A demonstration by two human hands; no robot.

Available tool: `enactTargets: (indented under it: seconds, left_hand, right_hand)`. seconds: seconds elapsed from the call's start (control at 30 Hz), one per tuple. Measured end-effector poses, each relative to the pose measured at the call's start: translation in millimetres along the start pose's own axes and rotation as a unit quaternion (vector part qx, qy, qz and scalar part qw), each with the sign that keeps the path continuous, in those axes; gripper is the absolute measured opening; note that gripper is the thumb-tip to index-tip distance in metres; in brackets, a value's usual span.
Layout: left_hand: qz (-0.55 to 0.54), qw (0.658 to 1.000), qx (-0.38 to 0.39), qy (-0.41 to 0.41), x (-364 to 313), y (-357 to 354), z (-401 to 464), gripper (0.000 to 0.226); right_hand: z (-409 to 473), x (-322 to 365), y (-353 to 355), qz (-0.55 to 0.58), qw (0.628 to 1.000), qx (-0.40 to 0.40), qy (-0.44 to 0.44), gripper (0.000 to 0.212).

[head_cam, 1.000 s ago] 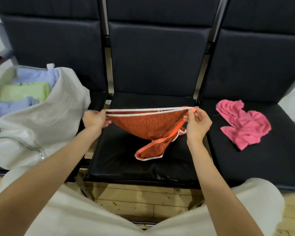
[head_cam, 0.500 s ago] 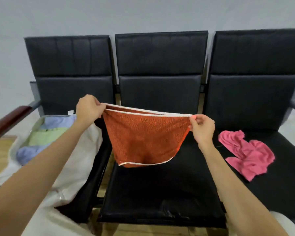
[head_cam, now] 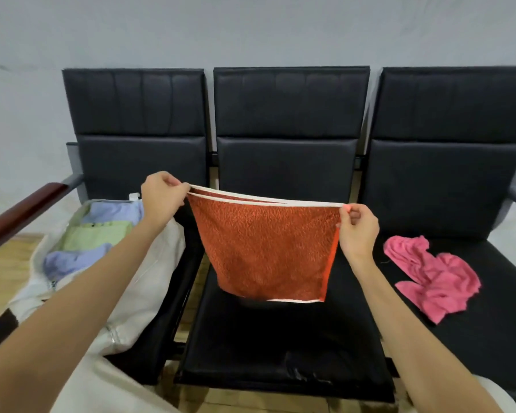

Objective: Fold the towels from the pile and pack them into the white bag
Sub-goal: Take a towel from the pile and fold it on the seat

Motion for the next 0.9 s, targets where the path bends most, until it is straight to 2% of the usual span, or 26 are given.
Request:
enactTargets:
  seconds: [0.27, 0.47, 0.63, 0.77, 0.9]
  left_hand:
    - [-0.002, 1.0, -0.019, -0.004, 2.7, -4.7, 8.0, 0.015]
    - [-0.037, 0.988, 0.131, 0.079, 6.2, -63.1, 29.0, 0.008]
    - [-0.032, 0.988, 0.152, -0.007, -31.7, -101.1, 58.4, 0.014]
    - [-0.038, 0.993, 0.106, -0.048, -56.6, -112.0, 79.3, 0.023]
    - [-0.016, 0.993, 0.081, -0.09, -69.2, -110.7, 62.5, 0.026]
  right_hand:
    - [4.5, -7.4, -0.4, 0.003, 1.0, -0.008, -0.009, 0.006]
    - [38.4, -28.3, -16.9, -0.012, 0.997, 0.035, -0.064, 0.012]
    - [84.2, -36.7, -22.8, 0.058, 0.988, 0.021, -0.144, 0.007]
    - [108.6, -15.3, -16.7, 0.104, 0.988, 0.005, -0.116, 0.02]
    - [107.4, -3.6, -4.8, 0.104, 0.993, 0.001, -0.056, 0.009]
Point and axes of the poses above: each hand's wrist, its own z-axis towards the middle knuckle, its own y-axis out of the back of the hand, x = y × z, the point moved 10 cm from there along z, towards the middle knuckle, and after that the axes turned 3 degrees about -y, right-handed, at the moved point
